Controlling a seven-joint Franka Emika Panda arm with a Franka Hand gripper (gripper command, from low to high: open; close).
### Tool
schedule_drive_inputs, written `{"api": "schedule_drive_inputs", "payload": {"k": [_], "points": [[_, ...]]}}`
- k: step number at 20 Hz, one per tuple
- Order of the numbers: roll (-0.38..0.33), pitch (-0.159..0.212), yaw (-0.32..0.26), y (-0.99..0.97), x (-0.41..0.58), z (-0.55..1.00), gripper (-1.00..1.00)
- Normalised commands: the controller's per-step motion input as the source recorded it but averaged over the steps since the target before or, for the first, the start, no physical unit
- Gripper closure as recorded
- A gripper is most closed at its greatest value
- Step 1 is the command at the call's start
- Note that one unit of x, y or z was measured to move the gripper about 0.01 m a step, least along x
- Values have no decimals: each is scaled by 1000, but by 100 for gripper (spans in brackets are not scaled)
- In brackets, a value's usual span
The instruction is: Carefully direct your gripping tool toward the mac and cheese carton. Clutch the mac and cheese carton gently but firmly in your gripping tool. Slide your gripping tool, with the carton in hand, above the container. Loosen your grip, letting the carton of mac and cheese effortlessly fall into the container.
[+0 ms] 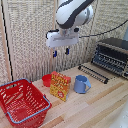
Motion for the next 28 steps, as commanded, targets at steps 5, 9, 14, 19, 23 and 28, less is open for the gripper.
{"api": "schedule_drive_inputs", "payload": {"k": [5,9,14,19,23,28], "points": [[-138,8,3,631,-312,-359,-100],[-155,0,4,649,-333,-446,-100],[-90,0,75,143,-133,-400,-100],[-70,1,165,-76,0,-399,-100],[-74,0,164,4,-50,-542,-100],[-60,20,79,91,-26,-305,100]]}}
